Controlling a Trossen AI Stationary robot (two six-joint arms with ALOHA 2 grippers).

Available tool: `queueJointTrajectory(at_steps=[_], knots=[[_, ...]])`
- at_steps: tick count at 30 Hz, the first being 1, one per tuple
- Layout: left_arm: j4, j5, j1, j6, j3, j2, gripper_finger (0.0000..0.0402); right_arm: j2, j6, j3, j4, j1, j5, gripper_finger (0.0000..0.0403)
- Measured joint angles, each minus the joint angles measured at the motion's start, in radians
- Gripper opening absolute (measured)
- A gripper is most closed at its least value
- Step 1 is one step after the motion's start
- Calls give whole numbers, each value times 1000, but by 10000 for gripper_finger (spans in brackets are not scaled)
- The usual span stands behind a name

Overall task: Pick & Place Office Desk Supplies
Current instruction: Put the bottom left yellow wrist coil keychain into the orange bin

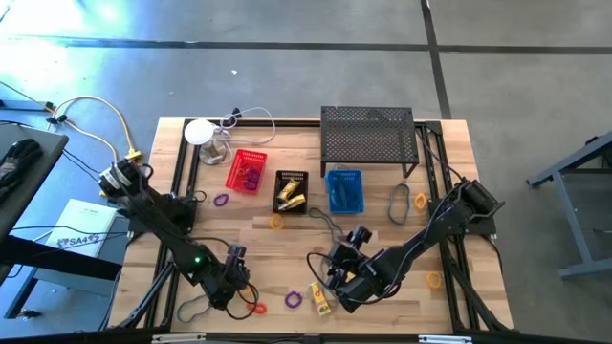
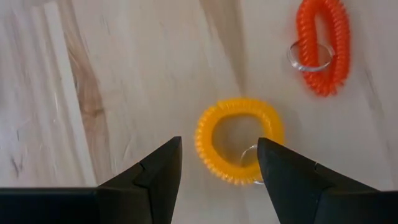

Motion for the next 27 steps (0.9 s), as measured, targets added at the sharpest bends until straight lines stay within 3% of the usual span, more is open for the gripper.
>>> queueJointTrajectory(at_steps=[9, 13, 17, 23, 27], knots=[[-71, -49, 5, -16, 6, 70, 200, 0, -36, 0, 21, 0, -1, 307], [-92, 19, 26, -44, 6, 132, 189, 0, -52, 0, 23, 0, -1, 307], [-89, 32, 31, -45, 8, 149, 142, 0, -52, 0, 29, 0, -1, 307], [-87, 30, 31, -44, 7, 151, 22, 11, -48, 0, 54, 7, -42, 307], [-122, -10, 32, -8, 2, 112, 23, 11, -49, 0, 68, 7, -59, 307]])
